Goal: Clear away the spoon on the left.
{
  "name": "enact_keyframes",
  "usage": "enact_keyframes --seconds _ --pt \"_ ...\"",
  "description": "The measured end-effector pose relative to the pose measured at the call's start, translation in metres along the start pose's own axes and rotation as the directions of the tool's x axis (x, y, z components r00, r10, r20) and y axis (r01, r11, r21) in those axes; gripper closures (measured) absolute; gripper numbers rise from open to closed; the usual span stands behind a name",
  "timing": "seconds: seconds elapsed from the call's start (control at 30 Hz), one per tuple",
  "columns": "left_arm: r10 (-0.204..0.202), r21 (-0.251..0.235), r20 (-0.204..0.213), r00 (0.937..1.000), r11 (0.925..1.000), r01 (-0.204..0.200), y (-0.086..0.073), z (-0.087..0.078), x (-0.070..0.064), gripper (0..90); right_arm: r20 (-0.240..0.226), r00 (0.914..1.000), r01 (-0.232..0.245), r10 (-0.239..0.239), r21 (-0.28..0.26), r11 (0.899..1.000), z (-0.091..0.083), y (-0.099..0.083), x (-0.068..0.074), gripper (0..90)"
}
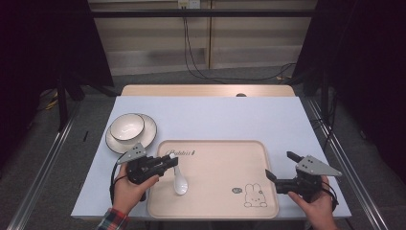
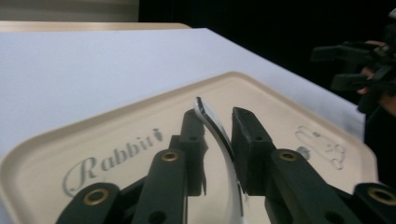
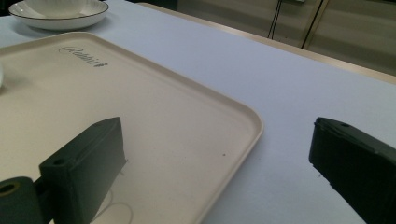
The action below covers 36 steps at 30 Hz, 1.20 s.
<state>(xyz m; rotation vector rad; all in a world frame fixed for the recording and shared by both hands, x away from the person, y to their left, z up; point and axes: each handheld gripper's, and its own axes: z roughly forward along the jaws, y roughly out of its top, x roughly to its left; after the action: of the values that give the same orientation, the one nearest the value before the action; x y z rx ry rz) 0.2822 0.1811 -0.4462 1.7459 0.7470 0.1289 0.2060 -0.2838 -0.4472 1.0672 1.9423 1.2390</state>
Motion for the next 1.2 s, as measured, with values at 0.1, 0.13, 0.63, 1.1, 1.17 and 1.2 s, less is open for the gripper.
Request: enact_keyframes --seconds 0.1,0.13,0.63,1.1,1.17,1.2 --pt "0.013 0.010 -0.006 0.9999 0.9999 -0.013 -0.001 0.003 0.006 72.0 -0.001 1.0000 0.000 0.000 0.004 1.000 0.000 0.000 0.001 3.0" --pt "0.015 0.013 -0.011 0.9998 0.9998 -0.015 -0.002 0.004 0.007 71.4 0.001 1.0000 0.002 -0.002 0.003 1.000 0.000 0.000 0.001 3.0" --pt "0.025 0.056 -0.081 0.9964 0.9982 -0.021 -0.005 0.016 0.020 63.4 -0.009 0.9999 0.012 -0.012 0.010 1.000 0.002 0.000 0.003 3.0" --pt "0.047 0.120 -0.126 0.9909 0.9922 -0.032 -0.011 0.024 0.025 58.2 -0.018 0.9997 0.017 -0.016 0.012 1.000 0.001 -0.001 0.003 3.0" --pt "0.051 0.129 -0.136 0.9893 0.9910 -0.034 -0.011 0.025 0.026 57.3 -0.017 0.9997 0.015 -0.015 0.013 1.000 0.001 -0.001 0.003 3.0" --pt "0.049 0.135 -0.141 0.9888 0.9904 -0.030 -0.011 0.025 0.026 56.1 -0.022 0.9996 0.016 -0.016 0.012 1.000 0.002 -0.001 0.003 3.0"
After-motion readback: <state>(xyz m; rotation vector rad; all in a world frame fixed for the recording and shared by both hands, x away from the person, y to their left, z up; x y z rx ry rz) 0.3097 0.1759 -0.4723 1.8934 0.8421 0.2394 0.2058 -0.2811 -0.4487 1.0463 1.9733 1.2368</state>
